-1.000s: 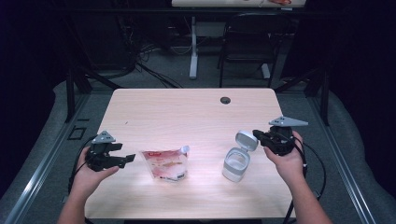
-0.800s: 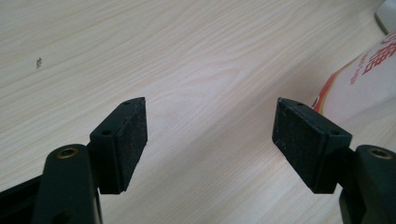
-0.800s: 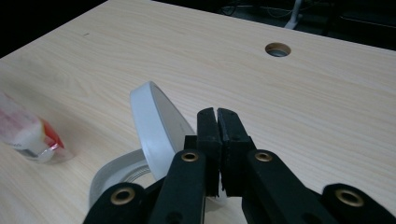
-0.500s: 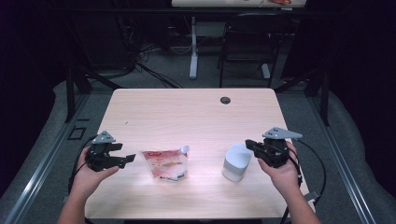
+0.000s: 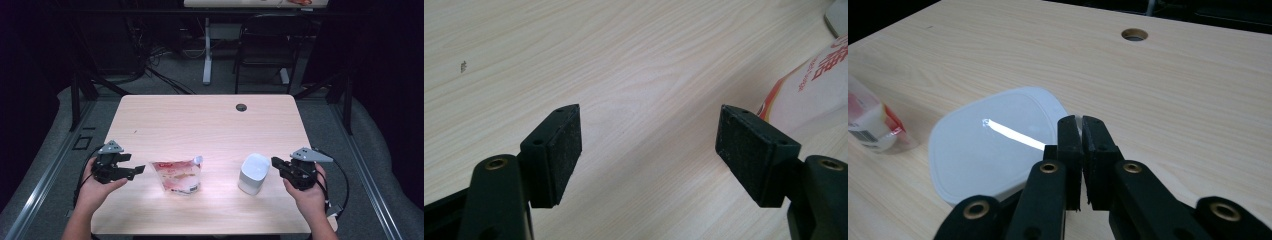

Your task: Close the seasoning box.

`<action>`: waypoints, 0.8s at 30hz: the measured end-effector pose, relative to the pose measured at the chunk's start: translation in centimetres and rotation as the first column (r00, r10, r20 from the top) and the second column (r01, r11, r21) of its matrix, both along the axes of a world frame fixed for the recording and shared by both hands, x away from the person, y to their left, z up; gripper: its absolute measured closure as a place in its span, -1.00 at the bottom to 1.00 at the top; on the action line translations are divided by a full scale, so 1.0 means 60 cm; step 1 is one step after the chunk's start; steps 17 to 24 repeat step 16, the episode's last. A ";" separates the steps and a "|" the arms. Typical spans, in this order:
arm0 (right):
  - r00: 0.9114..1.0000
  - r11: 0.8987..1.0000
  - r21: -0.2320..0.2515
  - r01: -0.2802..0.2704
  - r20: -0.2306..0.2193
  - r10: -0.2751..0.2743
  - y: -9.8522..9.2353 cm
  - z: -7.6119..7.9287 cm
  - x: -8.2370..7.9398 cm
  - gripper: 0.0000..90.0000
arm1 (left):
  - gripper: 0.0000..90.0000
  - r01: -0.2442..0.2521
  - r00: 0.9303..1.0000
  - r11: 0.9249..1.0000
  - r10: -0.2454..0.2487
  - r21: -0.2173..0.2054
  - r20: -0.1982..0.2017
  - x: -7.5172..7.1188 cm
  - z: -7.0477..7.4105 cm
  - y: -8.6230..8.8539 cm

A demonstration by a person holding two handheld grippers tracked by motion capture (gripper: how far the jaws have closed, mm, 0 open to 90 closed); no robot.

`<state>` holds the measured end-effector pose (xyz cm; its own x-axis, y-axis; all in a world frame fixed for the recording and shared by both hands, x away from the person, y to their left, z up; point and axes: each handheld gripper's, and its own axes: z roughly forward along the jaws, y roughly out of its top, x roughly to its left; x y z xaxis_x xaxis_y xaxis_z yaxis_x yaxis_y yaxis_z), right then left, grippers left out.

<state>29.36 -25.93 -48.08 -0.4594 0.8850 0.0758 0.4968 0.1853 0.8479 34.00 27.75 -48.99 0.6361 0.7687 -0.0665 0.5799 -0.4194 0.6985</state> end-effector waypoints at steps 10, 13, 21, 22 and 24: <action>0.993 0.993 -0.003 0.117 0.019 -0.117 -0.035 -0.042 -0.020 0.36 | -0.40 -0.009 1.000 1.000 0.009 -0.002 -0.006 0.001 -0.002 0.003; 0.985 0.986 0.019 0.167 0.026 -0.168 -0.047 -0.058 -0.022 0.13 | -0.40 -0.010 1.000 1.000 0.010 -0.004 -0.005 0.001 -0.002 0.003; 0.980 0.980 -0.005 0.200 0.009 -0.200 -0.059 -0.074 -0.019 -0.09 | -0.40 -0.009 1.000 1.000 0.009 -0.004 -0.006 0.002 -0.002 0.003; 0.980 0.980 -0.005 0.200 0.009 -0.200 -0.059 -0.074 -0.019 -0.09 | -0.40 -0.009 1.000 1.000 0.009 -0.004 -0.006 0.002 -0.002 0.003; 0.980 0.980 -0.005 0.200 0.009 -0.200 -0.059 -0.074 -0.019 -0.09 | -0.40 -0.009 1.000 1.000 0.009 -0.004 -0.006 0.002 -0.002 0.003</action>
